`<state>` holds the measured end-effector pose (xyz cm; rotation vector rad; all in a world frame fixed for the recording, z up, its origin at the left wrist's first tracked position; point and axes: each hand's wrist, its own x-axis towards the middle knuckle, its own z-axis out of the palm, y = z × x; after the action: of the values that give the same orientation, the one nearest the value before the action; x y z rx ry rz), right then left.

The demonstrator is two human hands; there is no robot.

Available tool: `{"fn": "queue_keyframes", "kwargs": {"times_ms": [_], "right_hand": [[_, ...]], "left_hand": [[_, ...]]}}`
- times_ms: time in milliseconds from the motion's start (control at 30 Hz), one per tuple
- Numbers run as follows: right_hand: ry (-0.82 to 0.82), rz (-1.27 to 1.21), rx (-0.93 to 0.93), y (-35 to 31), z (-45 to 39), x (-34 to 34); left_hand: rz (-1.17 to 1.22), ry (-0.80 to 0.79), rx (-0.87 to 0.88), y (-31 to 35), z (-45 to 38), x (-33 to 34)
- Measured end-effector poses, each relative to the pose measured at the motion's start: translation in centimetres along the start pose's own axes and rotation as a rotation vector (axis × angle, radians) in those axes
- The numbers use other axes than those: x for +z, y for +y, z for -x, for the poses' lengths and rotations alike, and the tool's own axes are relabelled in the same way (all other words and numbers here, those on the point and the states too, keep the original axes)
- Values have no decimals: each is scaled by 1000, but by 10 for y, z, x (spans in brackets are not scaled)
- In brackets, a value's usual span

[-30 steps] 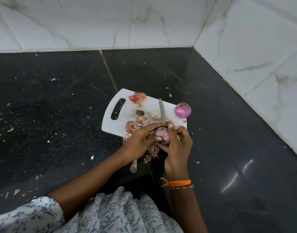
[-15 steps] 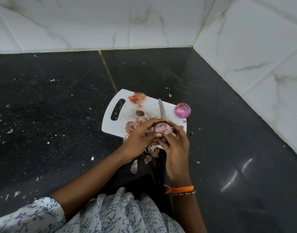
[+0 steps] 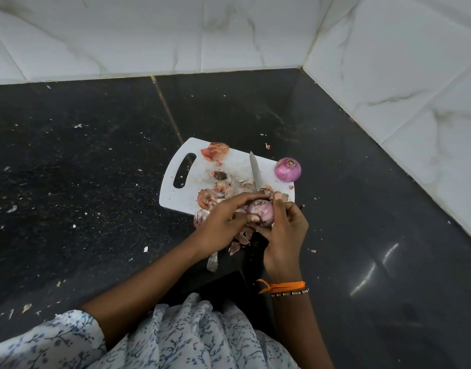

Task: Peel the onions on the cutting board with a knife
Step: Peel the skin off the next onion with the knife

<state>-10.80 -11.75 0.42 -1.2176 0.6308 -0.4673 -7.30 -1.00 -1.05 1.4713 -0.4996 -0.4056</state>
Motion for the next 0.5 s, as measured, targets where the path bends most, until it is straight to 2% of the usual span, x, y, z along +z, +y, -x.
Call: {"fn": "queue_keyframes", "kwargs": {"times_ms": [167,333,500], "right_hand": [[-74,-48,42,1,-2,-10],[-255,-104,10,2,5,-11],[-149,-51,-46,2,8,-4]], "left_hand": [[145,-29,-36,3,0,0],[165,41,-41,3,-2,-1],[94,38,6,3,0,0]]}}
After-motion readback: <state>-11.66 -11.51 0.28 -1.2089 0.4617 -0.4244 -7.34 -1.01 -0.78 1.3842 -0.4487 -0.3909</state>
